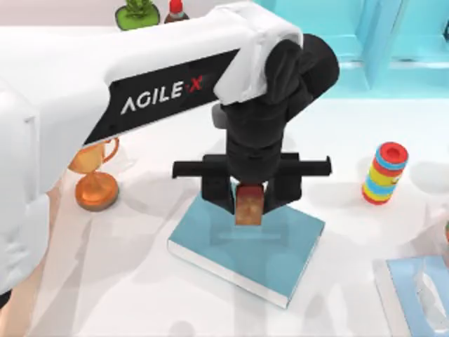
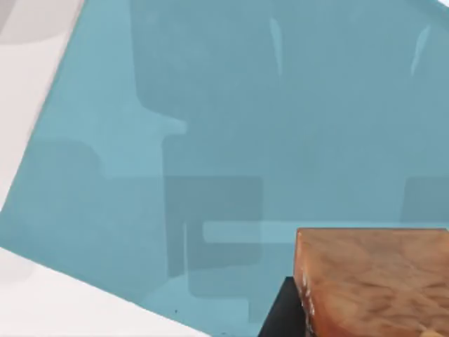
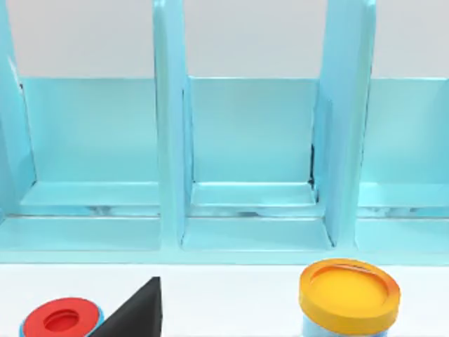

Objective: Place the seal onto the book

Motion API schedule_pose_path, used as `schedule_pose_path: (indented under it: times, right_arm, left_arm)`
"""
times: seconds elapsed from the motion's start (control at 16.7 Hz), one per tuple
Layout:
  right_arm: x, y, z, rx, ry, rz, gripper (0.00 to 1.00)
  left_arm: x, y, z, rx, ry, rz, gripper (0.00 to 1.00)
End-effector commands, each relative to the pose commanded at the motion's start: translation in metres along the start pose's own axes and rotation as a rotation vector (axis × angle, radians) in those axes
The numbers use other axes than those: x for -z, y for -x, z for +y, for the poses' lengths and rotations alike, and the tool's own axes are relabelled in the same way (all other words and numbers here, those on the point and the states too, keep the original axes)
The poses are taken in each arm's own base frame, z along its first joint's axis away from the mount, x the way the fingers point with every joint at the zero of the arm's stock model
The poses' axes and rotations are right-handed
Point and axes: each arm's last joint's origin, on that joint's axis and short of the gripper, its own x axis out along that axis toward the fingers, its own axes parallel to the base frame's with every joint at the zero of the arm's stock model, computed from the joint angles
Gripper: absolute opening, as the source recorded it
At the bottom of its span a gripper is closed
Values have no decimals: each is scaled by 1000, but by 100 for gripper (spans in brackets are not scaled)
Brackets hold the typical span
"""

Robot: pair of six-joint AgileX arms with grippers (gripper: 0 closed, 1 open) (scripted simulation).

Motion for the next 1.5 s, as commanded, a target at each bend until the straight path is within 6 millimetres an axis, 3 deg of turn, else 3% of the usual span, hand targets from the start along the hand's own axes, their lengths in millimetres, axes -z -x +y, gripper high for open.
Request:
schedule_pose_path:
  times: [0.12, 0.9, 1.5]
  right_arm:
    - [0, 0, 0, 0, 0, 0, 100]
    - [0, 0, 0, 0, 0, 0, 100]
    - [0, 0, 0, 0, 0, 0, 100]
  left_arm:
    - [0, 0, 0, 0, 0, 0, 0]
    - [0, 0, 0, 0, 0, 0, 98]
    - [0, 0, 0, -1, 1, 1, 100]
